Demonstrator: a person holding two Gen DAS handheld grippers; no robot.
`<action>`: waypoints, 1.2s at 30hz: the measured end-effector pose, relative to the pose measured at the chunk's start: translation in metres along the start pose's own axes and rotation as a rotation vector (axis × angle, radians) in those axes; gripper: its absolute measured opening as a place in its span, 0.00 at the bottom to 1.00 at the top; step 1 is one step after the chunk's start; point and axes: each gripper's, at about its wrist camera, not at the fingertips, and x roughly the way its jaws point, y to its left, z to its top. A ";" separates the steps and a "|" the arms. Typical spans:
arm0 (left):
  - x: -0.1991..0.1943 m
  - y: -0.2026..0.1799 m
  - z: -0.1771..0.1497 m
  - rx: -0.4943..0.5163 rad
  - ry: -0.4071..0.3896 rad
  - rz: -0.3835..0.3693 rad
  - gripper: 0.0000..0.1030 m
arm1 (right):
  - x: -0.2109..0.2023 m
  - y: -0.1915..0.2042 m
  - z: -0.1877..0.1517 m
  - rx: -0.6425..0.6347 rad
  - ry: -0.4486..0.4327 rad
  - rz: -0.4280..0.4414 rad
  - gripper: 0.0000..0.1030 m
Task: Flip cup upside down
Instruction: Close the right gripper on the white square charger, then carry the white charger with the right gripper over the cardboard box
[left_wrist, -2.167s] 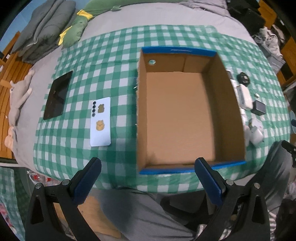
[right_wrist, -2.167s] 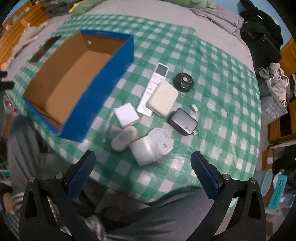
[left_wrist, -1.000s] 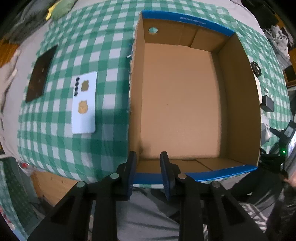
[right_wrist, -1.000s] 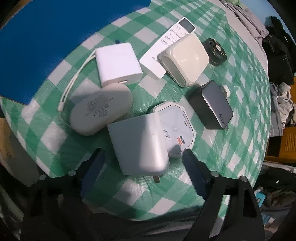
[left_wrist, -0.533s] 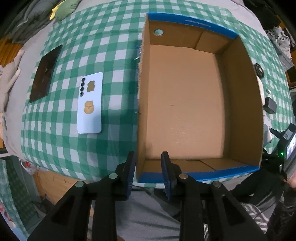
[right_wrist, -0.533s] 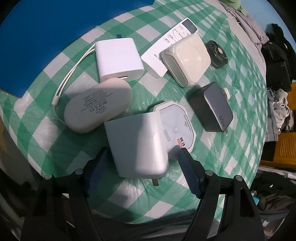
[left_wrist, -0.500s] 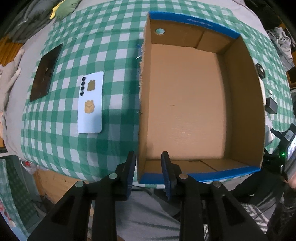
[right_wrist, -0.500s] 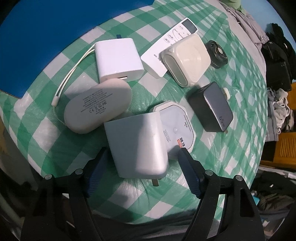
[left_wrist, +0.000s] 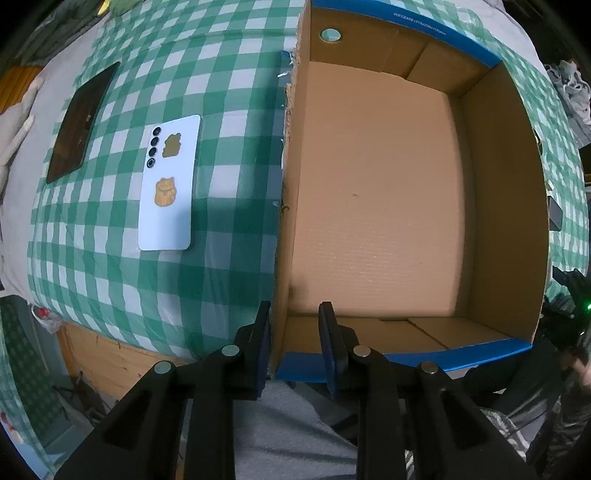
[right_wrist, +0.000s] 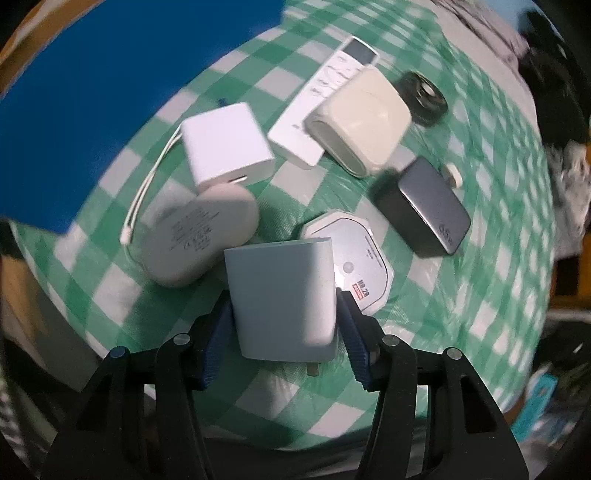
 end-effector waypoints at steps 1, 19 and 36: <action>0.000 -0.001 0.000 0.002 -0.001 0.003 0.24 | -0.001 -0.005 0.001 0.032 0.001 0.027 0.54; -0.003 0.000 -0.001 0.017 -0.001 0.020 0.18 | -0.009 -0.049 0.003 0.265 0.024 0.190 0.52; -0.002 0.002 -0.001 0.017 0.003 0.019 0.07 | -0.047 -0.051 0.014 0.277 -0.028 0.196 0.50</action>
